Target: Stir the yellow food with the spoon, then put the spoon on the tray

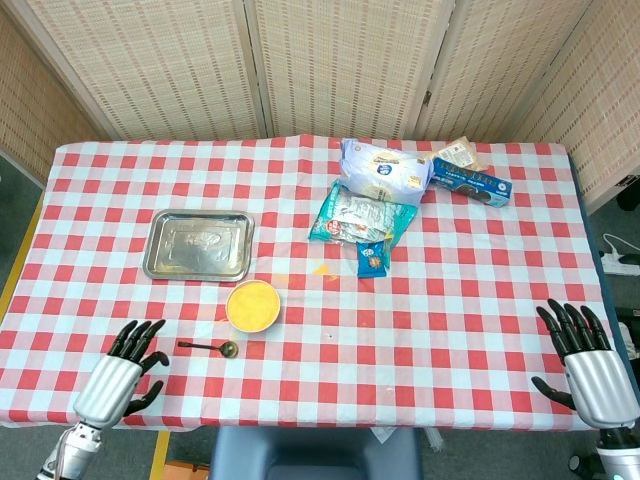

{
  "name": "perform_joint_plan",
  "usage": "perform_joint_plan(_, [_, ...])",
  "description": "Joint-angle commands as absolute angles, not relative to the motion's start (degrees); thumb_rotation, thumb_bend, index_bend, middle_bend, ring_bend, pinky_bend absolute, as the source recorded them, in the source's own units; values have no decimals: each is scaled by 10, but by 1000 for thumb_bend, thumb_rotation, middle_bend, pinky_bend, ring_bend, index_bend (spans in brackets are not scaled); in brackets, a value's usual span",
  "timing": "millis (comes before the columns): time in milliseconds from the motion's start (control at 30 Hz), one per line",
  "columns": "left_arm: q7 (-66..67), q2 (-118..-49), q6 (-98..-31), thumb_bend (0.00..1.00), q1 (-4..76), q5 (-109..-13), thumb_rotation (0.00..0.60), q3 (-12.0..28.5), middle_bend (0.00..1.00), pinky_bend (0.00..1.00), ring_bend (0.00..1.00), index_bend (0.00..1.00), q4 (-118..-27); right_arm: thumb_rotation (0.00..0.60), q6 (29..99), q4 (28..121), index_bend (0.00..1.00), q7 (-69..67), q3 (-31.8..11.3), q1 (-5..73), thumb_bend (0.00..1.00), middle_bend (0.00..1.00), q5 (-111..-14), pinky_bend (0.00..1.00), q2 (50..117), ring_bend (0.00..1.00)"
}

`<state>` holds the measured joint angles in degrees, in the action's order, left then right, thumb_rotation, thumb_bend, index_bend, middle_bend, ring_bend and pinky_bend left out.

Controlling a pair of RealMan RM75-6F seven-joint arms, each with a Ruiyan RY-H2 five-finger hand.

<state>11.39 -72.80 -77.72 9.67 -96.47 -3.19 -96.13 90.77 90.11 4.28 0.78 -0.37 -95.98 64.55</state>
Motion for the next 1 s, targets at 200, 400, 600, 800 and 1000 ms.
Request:
perform_joint_plan(200, [168,-808,-685,362,149,-845,600,21,0,0,0,452,-956,600,902,900,0,38,7,-1,0,0,-954,0,643,0])
perform_joint_plan(400, [204,-852,-675,366,165,-804,600,39,0,0,0,435,-940,600,899,899,0,36,6,0,0,0,-950,0,642,0])
perform_joint_plan(600, [231,-902,-681,367,176,-796,600,41,0,0,0,472,-910,600,898,900,0,35,6,0,0,0,-947,0,641,0])
perform_joint_plan(800, [258,-939,-693,368,182,-789,600,44,4,0,0,491,-879,600,898,899,0,33,5,0,0,0,-943,0,640,0])
perform_joint_plan(1000, [260,-959,-683,368,190,-770,600,47,11,0,0,491,-852,600,902,900,0,31,4,-2,0,0,-942,0,640,0])
